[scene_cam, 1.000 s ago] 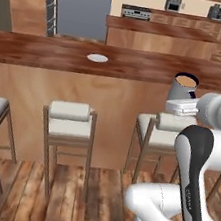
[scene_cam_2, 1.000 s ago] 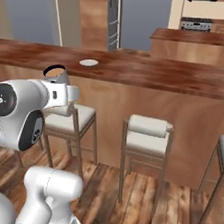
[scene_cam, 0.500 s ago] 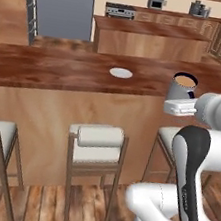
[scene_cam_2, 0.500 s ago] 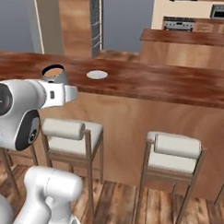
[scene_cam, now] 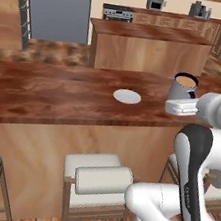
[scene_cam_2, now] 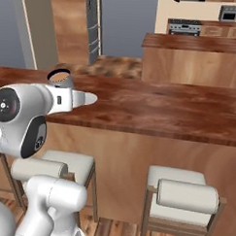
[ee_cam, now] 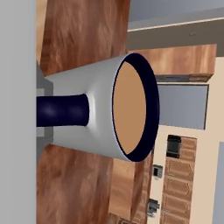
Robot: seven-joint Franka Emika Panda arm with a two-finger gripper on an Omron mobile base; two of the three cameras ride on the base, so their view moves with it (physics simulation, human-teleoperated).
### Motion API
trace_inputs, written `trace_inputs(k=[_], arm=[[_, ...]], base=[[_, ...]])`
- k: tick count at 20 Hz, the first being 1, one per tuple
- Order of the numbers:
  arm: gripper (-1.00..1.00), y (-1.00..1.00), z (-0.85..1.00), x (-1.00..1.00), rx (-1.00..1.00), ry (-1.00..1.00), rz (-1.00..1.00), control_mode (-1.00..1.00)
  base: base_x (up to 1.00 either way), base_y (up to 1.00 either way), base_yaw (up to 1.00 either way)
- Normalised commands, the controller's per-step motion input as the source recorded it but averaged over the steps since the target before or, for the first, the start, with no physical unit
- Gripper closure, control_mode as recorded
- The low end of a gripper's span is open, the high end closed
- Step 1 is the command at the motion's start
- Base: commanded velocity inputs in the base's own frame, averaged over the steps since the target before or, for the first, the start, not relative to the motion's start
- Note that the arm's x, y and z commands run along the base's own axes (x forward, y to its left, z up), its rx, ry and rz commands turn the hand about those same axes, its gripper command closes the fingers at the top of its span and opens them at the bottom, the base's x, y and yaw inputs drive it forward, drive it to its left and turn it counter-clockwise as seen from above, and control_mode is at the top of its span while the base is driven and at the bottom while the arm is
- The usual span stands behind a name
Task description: Pick the cup of tea, navigate to the dining table, and place it on the saucer.
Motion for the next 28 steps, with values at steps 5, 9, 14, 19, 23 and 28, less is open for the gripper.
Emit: trace_inputs(k=[5, 9, 14, 19, 23, 28], arm=[[1.0, 0.0, 0.0, 0.0, 0.0, 0.0, 0.0, 1.0], [1.0, 0.0, 0.0, 0.0, 0.0, 0.0, 0.0, 1.0], [1.0, 0.05, 0.0, 0.1, -0.01, 0.03, 0.0, -1.0], [1.0, 0.37, 0.01, 0.86, -0.09, 0.33, 0.01, -1.0], [1.0, 0.26, 0.01, 0.95, -0.05, 0.5, 0.16, -1.0], [1.0, 0.06, 0.0, 0.84, -0.02, 0.35, 0.33, -1.0]], base=[[0.35, 0.06, 0.0], [0.0, 0.0, 0.0], [0.06, 0.03, 0.0], [0.0, 0.0, 0.0], [0.0, 0.0, 0.0], [0.0, 0.0, 0.0]])
